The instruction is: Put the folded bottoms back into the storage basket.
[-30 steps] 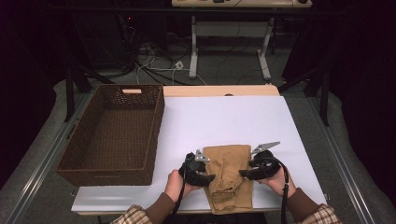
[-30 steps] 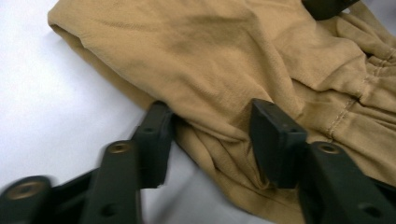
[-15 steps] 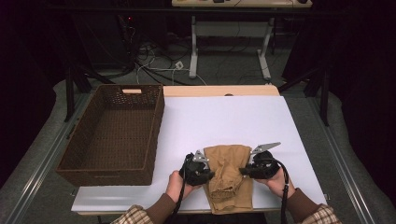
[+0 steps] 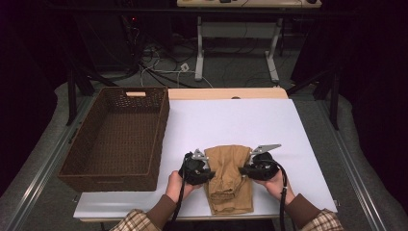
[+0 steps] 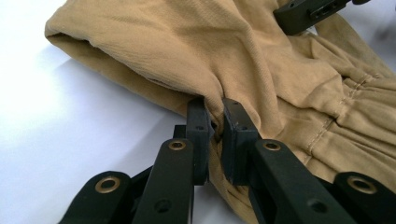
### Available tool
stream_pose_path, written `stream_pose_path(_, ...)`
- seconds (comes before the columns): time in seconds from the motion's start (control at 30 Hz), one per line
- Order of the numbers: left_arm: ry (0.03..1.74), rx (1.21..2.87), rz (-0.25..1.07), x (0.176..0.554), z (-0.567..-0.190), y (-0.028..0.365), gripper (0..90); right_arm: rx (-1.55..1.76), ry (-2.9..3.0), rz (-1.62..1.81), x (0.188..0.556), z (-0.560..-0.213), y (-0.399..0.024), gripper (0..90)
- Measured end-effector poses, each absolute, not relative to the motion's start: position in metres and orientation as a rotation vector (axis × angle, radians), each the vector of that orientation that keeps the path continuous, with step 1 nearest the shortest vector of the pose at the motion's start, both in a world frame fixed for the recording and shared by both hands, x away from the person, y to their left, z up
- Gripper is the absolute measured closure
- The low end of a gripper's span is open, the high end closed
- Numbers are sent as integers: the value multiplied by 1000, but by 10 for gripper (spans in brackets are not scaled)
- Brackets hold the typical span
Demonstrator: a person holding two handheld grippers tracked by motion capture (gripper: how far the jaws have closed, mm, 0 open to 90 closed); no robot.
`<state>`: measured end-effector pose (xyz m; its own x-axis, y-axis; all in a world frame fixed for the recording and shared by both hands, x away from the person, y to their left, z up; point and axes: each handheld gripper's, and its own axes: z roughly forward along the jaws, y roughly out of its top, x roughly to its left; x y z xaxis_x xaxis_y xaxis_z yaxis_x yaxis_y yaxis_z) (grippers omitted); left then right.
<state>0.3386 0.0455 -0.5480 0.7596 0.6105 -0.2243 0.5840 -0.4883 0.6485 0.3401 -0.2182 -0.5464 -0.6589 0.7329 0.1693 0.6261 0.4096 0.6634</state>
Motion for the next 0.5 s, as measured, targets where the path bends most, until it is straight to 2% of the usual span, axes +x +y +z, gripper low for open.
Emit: stream_pose_path(0.5, 1028, 2195, 204, 359, -543, 64, 819, 1160, 2483, 1076, 363, -547, -178, 787)
